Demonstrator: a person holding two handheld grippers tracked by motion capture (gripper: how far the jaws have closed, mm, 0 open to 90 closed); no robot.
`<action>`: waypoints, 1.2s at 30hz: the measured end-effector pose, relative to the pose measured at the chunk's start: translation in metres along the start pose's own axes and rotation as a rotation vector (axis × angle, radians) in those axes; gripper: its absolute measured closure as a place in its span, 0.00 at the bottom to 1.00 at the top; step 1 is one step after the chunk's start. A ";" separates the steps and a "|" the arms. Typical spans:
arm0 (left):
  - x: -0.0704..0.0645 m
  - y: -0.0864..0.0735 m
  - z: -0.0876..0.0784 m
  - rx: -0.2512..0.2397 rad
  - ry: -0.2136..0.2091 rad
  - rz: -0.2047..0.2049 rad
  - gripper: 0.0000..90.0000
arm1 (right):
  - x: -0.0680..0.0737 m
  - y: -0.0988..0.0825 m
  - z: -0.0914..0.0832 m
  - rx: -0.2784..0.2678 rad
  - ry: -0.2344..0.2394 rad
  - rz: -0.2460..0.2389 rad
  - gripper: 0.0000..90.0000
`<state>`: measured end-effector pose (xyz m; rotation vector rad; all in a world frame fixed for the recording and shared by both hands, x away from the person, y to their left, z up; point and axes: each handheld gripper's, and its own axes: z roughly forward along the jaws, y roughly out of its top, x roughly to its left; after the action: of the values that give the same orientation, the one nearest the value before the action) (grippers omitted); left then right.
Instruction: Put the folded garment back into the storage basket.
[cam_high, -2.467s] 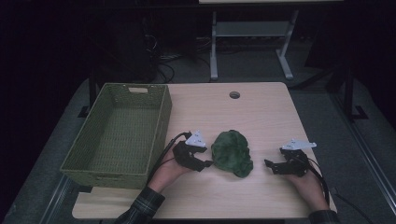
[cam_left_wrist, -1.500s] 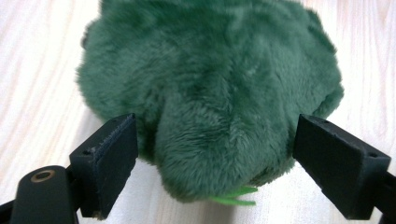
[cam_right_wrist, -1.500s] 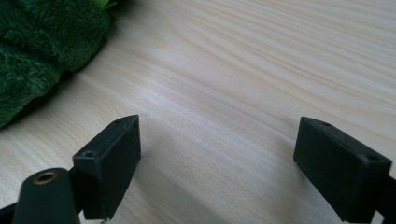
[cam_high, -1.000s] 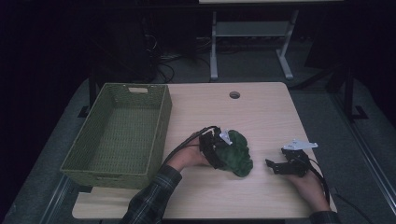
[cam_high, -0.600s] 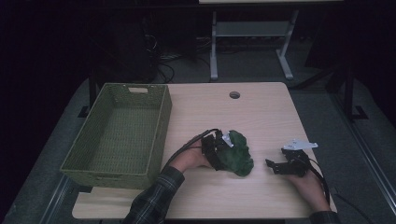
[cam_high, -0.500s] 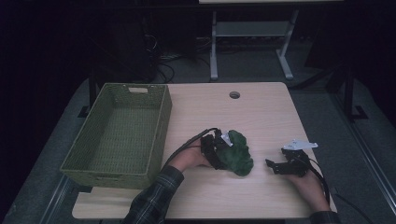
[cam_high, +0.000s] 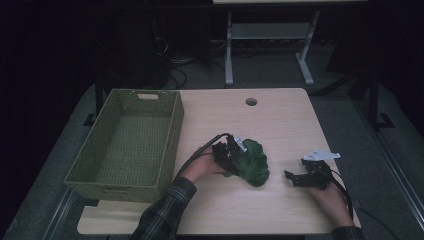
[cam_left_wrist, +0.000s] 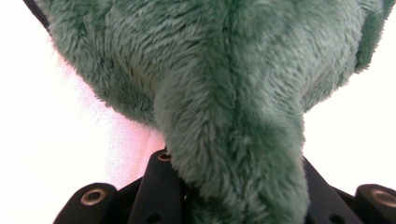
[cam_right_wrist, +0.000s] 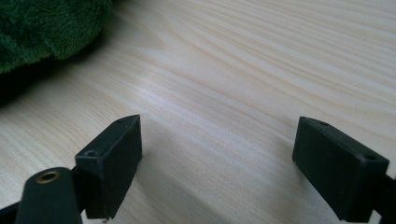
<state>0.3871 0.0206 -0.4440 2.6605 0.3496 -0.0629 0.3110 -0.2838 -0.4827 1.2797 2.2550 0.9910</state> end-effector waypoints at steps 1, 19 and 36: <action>0.000 -0.001 -0.001 -0.004 -0.002 -0.009 0.82 | 0.000 0.000 0.000 0.000 0.000 -0.002 0.17; -0.008 -0.003 -0.052 -0.123 0.013 -0.101 0.83 | 0.000 0.000 0.000 0.000 0.000 0.001 0.17; -0.012 -0.022 -0.123 -0.196 0.072 -0.162 0.83 | 0.000 0.000 0.000 0.000 0.000 0.001 0.17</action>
<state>0.3681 0.0911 -0.3418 2.4414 0.5647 0.0158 0.3110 -0.2838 -0.4826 1.2806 2.2550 0.9912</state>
